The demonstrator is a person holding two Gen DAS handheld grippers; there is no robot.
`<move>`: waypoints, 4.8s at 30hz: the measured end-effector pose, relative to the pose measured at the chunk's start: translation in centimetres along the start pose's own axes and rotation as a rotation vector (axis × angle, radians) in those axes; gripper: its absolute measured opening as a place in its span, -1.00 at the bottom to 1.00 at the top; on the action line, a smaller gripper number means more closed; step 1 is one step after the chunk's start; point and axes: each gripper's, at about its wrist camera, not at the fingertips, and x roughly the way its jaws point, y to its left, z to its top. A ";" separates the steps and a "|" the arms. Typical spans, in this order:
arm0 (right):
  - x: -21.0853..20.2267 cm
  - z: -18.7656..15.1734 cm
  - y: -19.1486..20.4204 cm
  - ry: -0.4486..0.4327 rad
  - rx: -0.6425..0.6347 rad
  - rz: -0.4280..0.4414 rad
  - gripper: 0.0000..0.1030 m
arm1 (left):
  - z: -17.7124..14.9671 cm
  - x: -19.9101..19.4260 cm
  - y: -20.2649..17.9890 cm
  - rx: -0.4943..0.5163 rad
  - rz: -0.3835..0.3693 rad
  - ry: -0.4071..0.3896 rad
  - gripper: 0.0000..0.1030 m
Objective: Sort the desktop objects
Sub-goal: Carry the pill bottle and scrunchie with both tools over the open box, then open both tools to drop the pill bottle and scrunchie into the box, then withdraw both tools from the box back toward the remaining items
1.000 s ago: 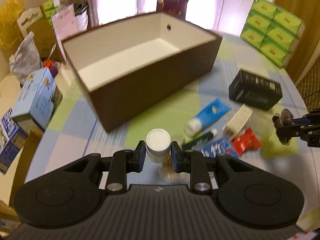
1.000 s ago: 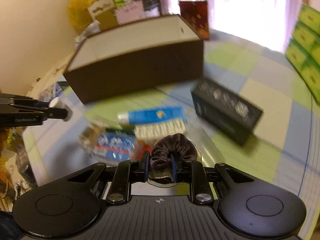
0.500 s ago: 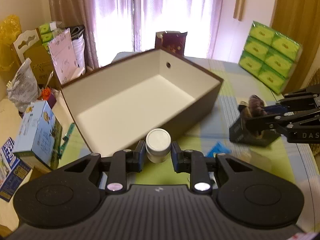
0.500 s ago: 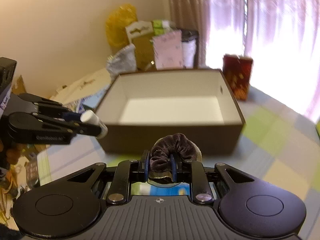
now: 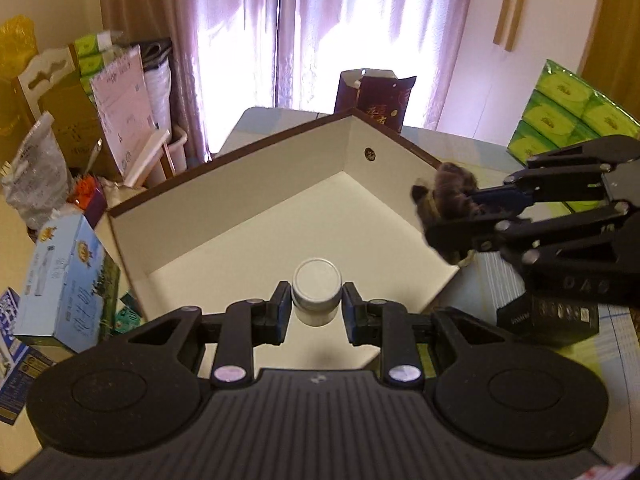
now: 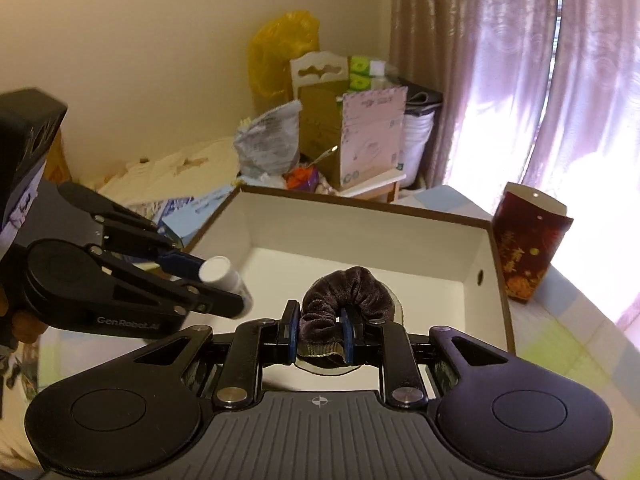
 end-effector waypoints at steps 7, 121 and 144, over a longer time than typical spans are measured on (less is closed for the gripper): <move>5.4 -0.6 -2.4 0.118 0.007 0.027 -0.65 | 0.7 4.8 0.5 -0.021 -0.011 0.101 -0.57; -17.0 -10.8 5.2 -0.103 0.173 -0.174 0.96 | -9.0 -15.0 -9.1 -0.066 0.197 -0.053 0.82; -17.0 -15.6 7.1 -0.015 0.179 -0.126 0.96 | -14.4 -14.0 -11.1 -0.077 0.189 0.070 0.82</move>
